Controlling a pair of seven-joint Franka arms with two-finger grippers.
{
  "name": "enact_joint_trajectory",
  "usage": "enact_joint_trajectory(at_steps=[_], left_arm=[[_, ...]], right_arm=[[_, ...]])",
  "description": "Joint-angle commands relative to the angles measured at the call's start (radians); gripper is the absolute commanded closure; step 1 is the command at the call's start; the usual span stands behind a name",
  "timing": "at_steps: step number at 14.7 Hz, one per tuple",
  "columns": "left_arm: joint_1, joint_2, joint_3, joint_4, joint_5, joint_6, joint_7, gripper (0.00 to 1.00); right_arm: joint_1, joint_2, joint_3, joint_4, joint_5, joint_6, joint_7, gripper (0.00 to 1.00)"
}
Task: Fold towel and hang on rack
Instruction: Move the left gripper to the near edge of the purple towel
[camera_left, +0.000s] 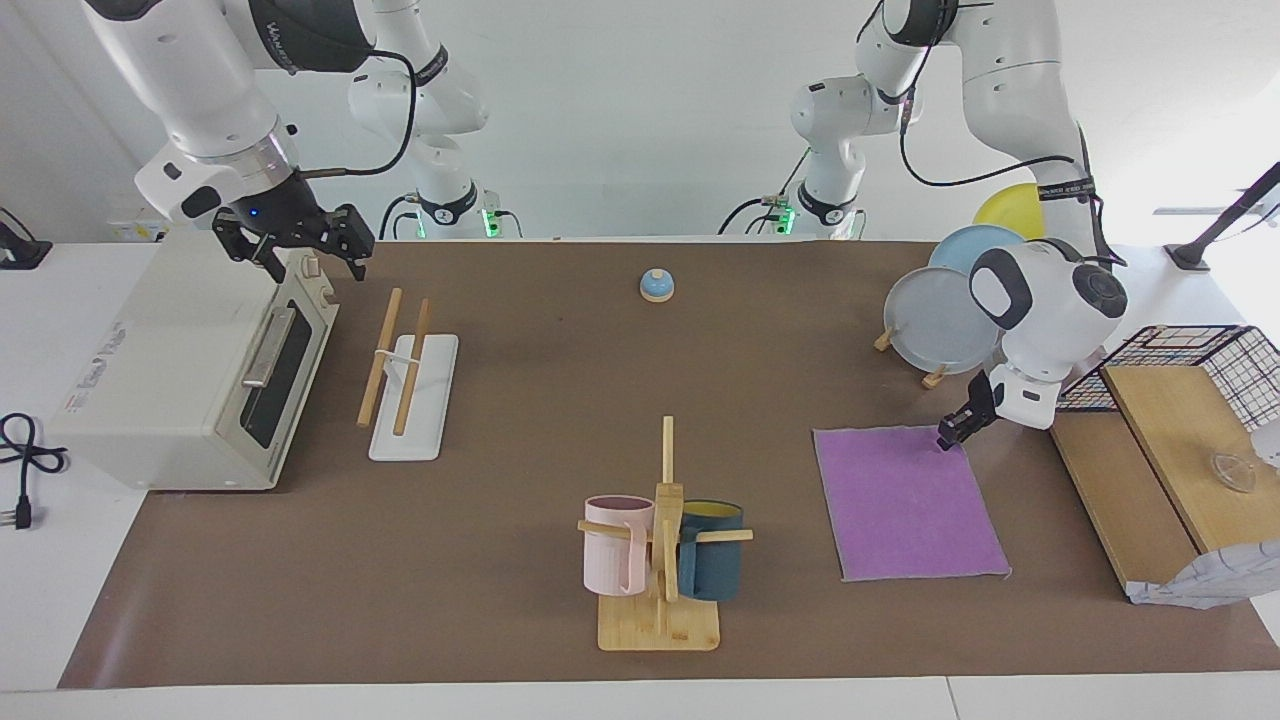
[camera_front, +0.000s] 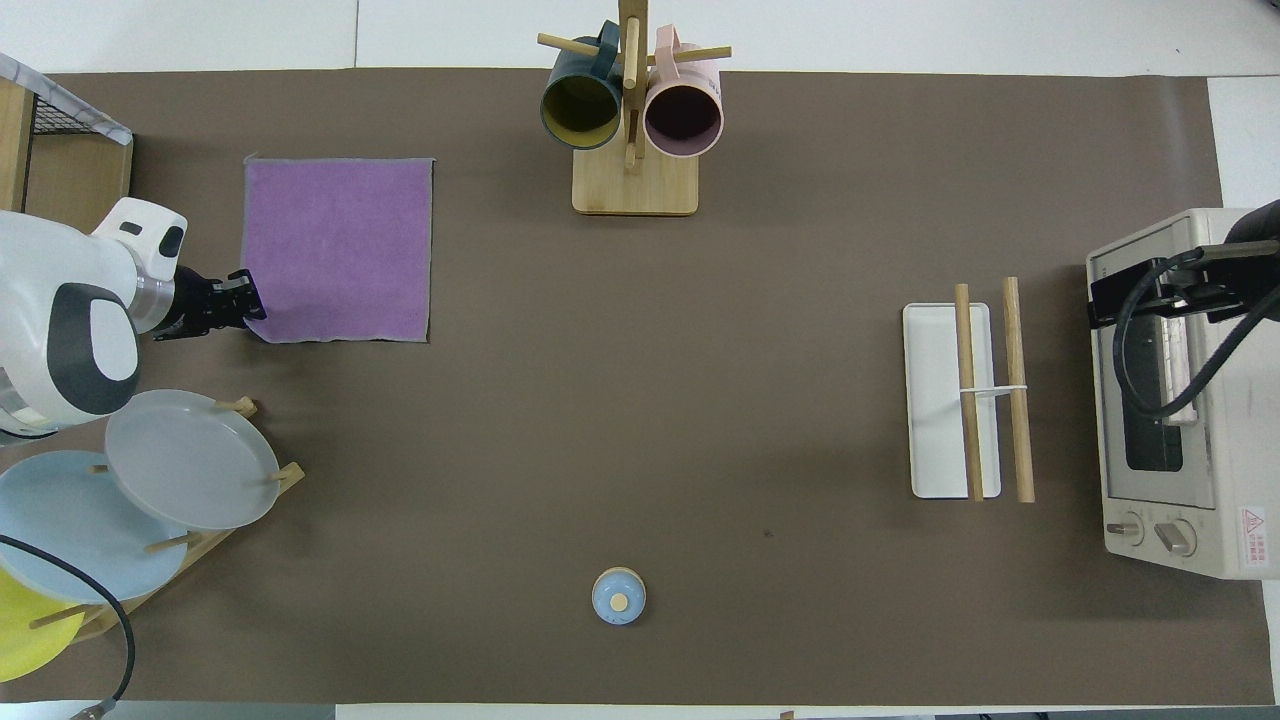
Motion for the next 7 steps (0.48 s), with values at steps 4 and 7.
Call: enact_joint_trajectory(at_steps=[4, 7], left_arm=[[0.005, -0.013, 0.005, 0.001, 0.003, -0.036, 0.004, 1.0], [-0.008, -0.015, 0.005, 0.001, 0.072, -0.038, 0.004, 1.0]], right_arm=[[-0.015, -0.011, 0.007, -0.007, 0.022, -0.001, 0.0, 0.0], [-0.014, -0.011, 0.007, -0.007, 0.022, -0.001, 0.0, 0.0]])
